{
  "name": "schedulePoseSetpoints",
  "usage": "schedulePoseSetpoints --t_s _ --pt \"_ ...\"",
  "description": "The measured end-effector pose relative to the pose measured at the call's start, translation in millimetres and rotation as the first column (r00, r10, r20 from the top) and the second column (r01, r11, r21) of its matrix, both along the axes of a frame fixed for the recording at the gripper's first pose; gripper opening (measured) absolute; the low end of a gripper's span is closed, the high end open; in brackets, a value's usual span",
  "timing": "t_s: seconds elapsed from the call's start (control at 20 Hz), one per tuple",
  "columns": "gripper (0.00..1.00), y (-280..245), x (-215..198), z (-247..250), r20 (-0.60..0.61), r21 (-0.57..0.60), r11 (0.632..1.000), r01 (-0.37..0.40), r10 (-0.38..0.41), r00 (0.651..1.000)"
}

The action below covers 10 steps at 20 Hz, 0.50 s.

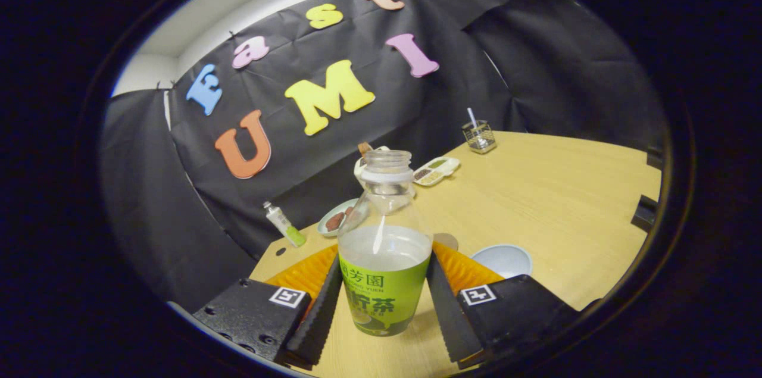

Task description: Take the bottle from table, then pour the juice into the cup, finally place the bottle on the coaster

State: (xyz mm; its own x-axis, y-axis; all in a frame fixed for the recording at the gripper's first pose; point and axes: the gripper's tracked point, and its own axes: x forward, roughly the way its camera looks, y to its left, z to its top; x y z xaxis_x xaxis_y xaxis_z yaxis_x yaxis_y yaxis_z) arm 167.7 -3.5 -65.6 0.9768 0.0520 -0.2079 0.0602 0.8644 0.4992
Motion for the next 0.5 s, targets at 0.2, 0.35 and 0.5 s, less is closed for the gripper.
schedulePoseSetpoints --t_s 0.2,0.35,0.5 --pt "0.80 1.2 17.4 7.8 0.037 -0.134 0.991 0.021 -0.016 0.999" --pt "0.80 2.9 30.8 10.9 0.052 -0.187 0.982 0.022 -0.013 0.999" --pt "0.80 -7.0 54.1 13.4 0.061 -0.264 0.963 0.045 -0.030 0.998"
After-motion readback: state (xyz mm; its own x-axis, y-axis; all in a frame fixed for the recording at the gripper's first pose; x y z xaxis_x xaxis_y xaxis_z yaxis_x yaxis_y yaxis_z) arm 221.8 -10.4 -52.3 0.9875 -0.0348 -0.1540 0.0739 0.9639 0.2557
